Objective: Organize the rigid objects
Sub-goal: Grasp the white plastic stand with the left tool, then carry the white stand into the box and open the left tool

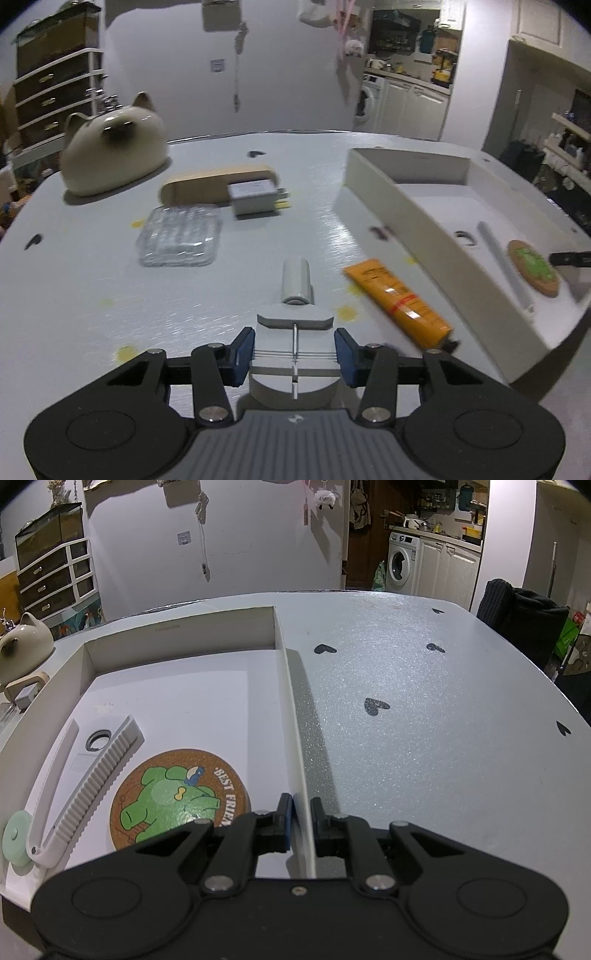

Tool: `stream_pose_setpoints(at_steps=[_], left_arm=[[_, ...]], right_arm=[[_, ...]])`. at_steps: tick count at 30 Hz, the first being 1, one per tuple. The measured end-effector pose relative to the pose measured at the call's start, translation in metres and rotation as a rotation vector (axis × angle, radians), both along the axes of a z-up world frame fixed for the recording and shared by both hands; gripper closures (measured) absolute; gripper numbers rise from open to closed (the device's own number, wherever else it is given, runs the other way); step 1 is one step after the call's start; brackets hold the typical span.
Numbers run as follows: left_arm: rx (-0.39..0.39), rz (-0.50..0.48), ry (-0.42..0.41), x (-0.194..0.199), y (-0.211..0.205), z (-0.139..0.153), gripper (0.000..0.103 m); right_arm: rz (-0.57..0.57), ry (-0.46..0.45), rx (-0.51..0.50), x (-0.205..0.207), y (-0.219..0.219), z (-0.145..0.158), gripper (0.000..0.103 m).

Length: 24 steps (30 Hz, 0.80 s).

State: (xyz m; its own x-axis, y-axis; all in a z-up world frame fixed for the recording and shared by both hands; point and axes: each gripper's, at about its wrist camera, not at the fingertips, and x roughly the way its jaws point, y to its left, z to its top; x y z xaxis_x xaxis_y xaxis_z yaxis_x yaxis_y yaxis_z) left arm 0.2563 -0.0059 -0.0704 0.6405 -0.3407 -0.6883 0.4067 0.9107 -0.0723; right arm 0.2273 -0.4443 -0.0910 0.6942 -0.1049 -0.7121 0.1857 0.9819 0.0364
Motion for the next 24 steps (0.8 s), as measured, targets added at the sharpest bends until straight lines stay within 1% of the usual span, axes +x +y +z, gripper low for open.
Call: stream_pose_setpoints(at_steps=[5, 13, 15, 18, 22, 24], left_arm=[[-0.037, -0.056, -0.018, -0.001, -0.022, 0.012, 0.056], [-0.101, -0.163, -0.084, 0.010, -0.066, 0.045, 0.056], [-0.094, -0.194, -0.100, 0.015, -0.080, 0.050, 0.056], [-0.042, -0.243, -0.147, 0.027, -0.108, 0.054, 0.056], [-0.009, -0.305, -0.154, 0.051, -0.143, 0.054, 0.056], [-0.007, -0.326, -0.170, 0.063, -0.157, 0.053, 0.056]], right_arm=[[0.001, 0.002, -0.002, 0.000, 0.000, 0.000, 0.091], [-0.003, 0.005, -0.006, 0.001, 0.001, 0.001, 0.093], [0.000, 0.008, 0.009, 0.002, -0.002, 0.001, 0.093], [0.012, 0.025, 0.001, 0.005, -0.002, 0.003, 0.093], [0.024, 0.031, -0.015, 0.007, 0.000, 0.004, 0.093], [0.031, 0.025, -0.018, 0.006, 0.000, 0.003, 0.093]])
